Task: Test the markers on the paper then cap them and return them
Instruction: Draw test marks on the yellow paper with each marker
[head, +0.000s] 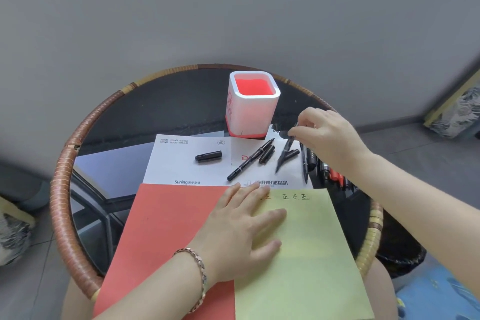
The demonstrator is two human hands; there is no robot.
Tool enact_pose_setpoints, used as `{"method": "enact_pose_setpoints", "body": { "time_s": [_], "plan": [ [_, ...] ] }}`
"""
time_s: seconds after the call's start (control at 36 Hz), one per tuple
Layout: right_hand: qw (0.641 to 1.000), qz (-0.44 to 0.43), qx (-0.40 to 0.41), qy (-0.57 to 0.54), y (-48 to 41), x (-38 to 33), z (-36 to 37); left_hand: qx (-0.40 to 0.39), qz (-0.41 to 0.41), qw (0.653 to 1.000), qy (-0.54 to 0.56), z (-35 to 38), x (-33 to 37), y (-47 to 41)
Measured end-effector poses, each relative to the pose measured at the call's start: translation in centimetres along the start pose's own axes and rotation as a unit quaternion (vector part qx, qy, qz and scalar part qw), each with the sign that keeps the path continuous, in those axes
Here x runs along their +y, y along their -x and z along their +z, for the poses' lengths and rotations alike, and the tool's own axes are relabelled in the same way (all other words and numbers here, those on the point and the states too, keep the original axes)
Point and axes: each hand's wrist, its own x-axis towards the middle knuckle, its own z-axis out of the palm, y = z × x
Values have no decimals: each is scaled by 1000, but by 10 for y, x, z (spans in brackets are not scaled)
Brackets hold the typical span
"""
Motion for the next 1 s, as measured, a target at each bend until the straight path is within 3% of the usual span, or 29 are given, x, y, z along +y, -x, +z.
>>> {"method": "enact_pose_setpoints", "body": {
  "time_s": [0.08, 0.19, 0.33, 0.39, 0.47, 0.58, 0.64, 0.75, 0.94, 1.0],
  "plan": [
    [995, -14, 93, -22, 22, -11, -13, -5, -3, 1000, -4, 0, 0, 0],
    [985, -7, 159, -71, 49, -17, -15, -10, -7, 1000, -13, -1, 0, -1],
    [950, 143, 209, -181, 61, -25, -20, -10, -10, 999, -29, -4, 4, -5],
    [913, 248, 198, -255, 61, -34, -29, -2, -14, 1000, -27, -6, 9, -10],
    [812, 411, 130, -393, 59, -46, -40, -2, -12, 1000, -16, -7, 16, -18],
    [688, 451, 96, -560, 64, -53, -49, -6, -1, 1000, -2, -2, 24, -27],
    [662, 458, 81, -588, 68, -54, -51, -18, 1, 1000, 15, 1, 28, -29],
    [632, 438, 87, -633, 76, -55, -55, -32, 6, 999, -10, 8, 30, -28],
    [692, 454, 130, -546, 85, -46, -58, -58, 18, 998, -26, 8, 30, -30],
    [680, 484, 150, -530, 87, -45, -57, -78, 15, 997, -13, 5, 33, -31]
  ]
}}
